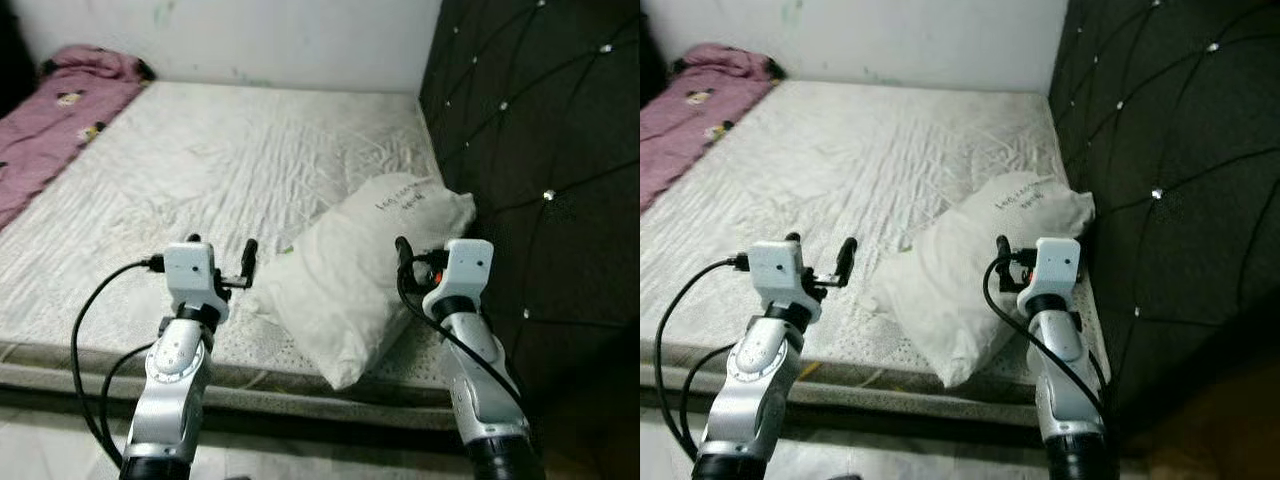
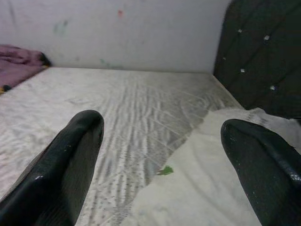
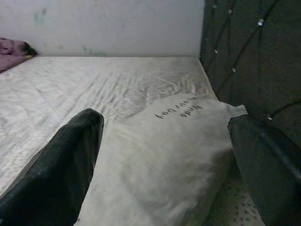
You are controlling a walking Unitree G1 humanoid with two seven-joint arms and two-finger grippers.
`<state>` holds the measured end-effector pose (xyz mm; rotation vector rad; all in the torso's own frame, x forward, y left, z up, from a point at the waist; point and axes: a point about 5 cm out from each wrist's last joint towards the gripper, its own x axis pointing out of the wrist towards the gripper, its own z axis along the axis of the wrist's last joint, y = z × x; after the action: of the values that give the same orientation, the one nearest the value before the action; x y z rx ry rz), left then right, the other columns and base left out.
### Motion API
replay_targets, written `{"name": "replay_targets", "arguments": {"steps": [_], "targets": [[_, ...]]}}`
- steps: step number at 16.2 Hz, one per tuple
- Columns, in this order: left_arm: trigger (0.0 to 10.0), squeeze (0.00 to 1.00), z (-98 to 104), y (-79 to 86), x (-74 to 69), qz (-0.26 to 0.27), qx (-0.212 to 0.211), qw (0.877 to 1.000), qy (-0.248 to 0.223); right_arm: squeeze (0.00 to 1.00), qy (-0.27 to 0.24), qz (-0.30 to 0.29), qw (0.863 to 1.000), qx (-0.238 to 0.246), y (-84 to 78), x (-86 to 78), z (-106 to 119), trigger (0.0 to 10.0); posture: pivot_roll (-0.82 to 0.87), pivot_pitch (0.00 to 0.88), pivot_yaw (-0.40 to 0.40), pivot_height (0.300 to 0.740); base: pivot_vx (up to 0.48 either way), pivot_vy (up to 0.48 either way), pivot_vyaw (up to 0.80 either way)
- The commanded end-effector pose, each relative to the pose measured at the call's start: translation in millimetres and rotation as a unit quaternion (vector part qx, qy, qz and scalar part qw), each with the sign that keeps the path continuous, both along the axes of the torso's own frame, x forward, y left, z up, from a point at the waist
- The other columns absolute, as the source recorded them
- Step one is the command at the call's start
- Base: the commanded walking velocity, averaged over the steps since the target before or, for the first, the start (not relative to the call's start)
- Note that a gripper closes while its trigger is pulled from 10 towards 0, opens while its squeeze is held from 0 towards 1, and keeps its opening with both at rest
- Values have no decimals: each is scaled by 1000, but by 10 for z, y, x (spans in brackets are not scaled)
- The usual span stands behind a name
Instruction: Clean up the room
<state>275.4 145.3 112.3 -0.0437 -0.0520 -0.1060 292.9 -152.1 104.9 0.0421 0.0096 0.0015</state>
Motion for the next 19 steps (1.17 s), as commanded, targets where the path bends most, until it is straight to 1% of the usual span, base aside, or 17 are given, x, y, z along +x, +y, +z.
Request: {"name": "replay_targets", "arguments": {"steps": [1, 9, 10, 13, 19], "targets": [[10000, 0, 22, 17, -4, -3, -2, 1000, -6, 0, 0, 4, 1000, -2, 7, 4, 7, 10000, -9, 0, -4, 740, 262, 0, 0], [10000, 0, 32, 10, 1, -8, -6, 1000, -8, 0, 0, 3, 1000, -1, 8, 11, 14, 10000, -7, 0, -6, 740, 318, 0, 0], [10000, 0, 24, 11, 6, -7, -6, 1000, -4, 0, 3, 1, 1000, -1, 4, 13, 10, 10000, -9, 0, -5, 740, 259, 0, -800], [10000, 0, 8, 15, 16, -2, 0, 1000, 2, 0, 2, 1, 1000, 1, -2, 17, 9, 10000, -7, 0, -6, 740, 0, 0, -715], [10000, 0, 4, 20, 21, -1, 2, 1000, 5, 0, 1, 1, 1000, 1, 2, 22, 13, 10000, -6, 0, -6, 740, 0, 0, 0]]}}
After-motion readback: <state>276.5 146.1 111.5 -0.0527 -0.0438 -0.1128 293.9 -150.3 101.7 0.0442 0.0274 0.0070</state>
